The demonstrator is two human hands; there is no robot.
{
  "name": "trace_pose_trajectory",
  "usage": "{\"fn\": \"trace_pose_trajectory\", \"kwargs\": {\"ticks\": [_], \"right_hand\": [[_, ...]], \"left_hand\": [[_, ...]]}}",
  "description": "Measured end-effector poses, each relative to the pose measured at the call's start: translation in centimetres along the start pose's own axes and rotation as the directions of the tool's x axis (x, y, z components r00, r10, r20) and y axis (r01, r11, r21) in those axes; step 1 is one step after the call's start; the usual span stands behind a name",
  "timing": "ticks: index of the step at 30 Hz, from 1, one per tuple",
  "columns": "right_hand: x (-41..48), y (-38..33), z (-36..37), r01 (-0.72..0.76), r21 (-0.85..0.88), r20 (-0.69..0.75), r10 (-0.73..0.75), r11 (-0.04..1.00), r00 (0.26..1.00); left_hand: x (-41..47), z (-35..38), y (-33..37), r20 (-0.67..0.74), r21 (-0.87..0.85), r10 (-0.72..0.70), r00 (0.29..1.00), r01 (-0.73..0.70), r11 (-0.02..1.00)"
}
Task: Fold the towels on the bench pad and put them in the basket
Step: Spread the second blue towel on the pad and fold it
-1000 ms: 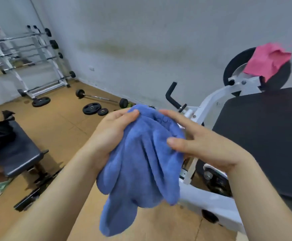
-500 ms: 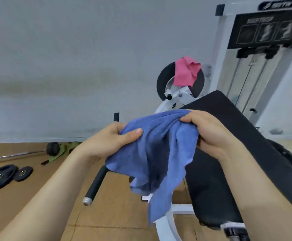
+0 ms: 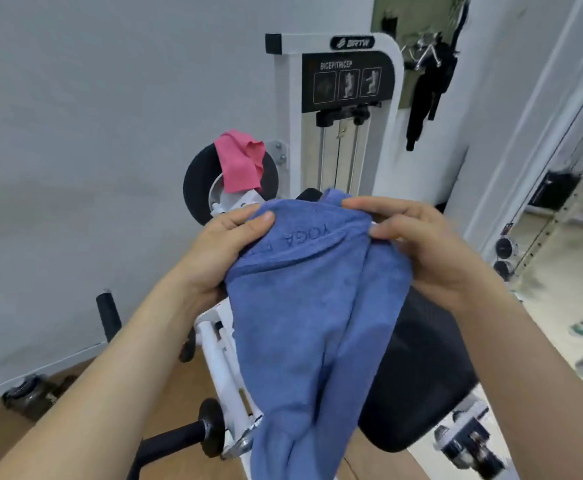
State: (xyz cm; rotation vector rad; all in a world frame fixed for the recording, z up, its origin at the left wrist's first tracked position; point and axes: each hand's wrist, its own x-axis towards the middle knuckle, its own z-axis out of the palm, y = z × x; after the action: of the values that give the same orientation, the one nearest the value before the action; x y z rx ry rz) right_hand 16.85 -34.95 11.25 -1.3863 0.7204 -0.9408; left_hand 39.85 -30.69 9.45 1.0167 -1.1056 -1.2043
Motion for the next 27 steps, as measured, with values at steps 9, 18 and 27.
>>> {"fn": "trace_pose_trajectory", "kwargs": {"ticks": [9, 18, 27], "right_hand": [[4.4, 0.9, -6.8, 0.089, -0.529, -0.529, -0.410, 0.844, 0.743], [13.7, 10.5, -12.7, -0.227, -0.893, -0.361, -0.318, 0.387, 0.877], [24.1, 16.6, -10.3, -0.298, -0.899, -0.378, -0.225, 0.320, 0.898]], "left_hand": [[9.5, 1.4, 0.2, 0.176, 0.663, 0.051, 0.983, -0.157, 0.732], [19.3, -5.9, -11.2, -0.276, 0.526, 0.005, 0.961, 0.147, 0.838], [27.8, -12.4, -17.3, -0.510, 0.566, 0.167, 0.844, 0.183, 0.804]]}}
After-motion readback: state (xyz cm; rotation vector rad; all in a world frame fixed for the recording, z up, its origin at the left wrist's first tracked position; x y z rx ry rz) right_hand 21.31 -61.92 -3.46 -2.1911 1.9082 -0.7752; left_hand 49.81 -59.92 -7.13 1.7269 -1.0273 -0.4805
